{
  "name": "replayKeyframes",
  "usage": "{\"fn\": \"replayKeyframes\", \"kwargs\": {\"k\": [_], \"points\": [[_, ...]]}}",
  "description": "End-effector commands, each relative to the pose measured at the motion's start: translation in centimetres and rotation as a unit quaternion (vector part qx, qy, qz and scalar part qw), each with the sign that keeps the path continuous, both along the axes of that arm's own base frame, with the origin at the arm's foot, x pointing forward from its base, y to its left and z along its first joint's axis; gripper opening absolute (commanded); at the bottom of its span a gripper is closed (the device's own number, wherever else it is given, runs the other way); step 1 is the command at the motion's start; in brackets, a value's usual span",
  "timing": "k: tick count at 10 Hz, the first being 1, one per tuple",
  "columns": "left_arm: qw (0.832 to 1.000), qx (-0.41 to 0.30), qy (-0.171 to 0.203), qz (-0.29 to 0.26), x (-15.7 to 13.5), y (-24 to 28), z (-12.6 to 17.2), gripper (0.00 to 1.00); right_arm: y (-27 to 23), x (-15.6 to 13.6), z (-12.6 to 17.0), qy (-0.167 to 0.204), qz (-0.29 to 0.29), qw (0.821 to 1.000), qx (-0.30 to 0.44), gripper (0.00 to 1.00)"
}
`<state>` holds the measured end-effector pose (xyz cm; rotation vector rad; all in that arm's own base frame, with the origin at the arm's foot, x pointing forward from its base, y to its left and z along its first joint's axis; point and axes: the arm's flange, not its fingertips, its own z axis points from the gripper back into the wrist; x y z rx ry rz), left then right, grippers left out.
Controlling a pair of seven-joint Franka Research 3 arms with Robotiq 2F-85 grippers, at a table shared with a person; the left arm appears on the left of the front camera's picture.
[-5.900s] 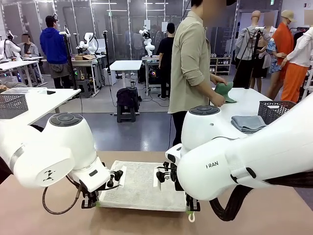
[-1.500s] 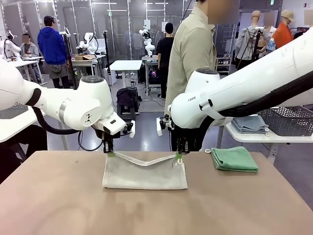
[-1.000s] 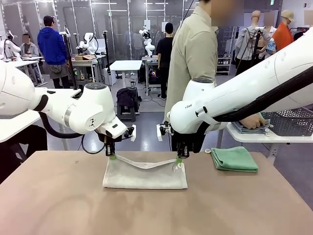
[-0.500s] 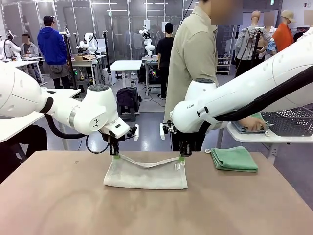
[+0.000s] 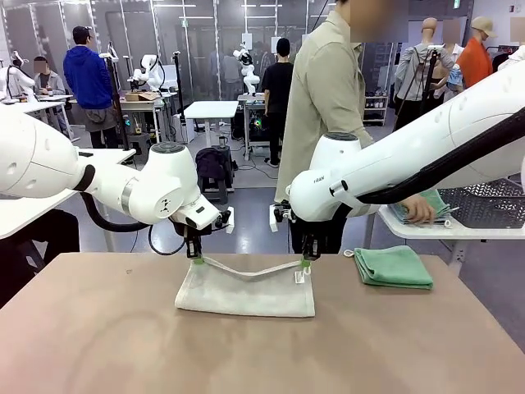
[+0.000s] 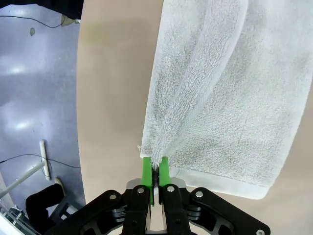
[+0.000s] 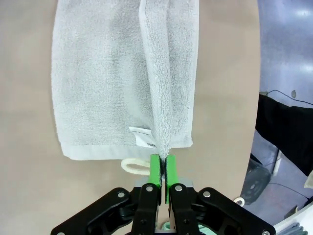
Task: Fold the towels and place them in the basket.
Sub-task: When a person lays out a Towel with hook on the table, fold it in half twice.
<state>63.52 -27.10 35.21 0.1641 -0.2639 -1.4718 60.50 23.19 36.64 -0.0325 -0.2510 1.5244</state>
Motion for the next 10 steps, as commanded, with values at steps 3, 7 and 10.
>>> {"fn": "replayKeyframes", "kwargs": {"k": [3,7,10], "points": [[1.0,-0.002,-0.01,0.007,0.8,0.2,0.9,0.44,0.0,0.8,0.5,-0.012,-0.014,1.0,0.001,0.43],[0.999,-0.027,-0.02,0.01,1.0,2.6,3.9,0.83,-1.4,0.1,3.8,-0.02,-0.034,0.999,0.017,0.66],[0.998,-0.057,0.009,-0.026,-2.2,5.9,11.4,0.82,-3.3,-4.8,10.7,0.035,-0.1,0.994,0.027,0.66]]}}
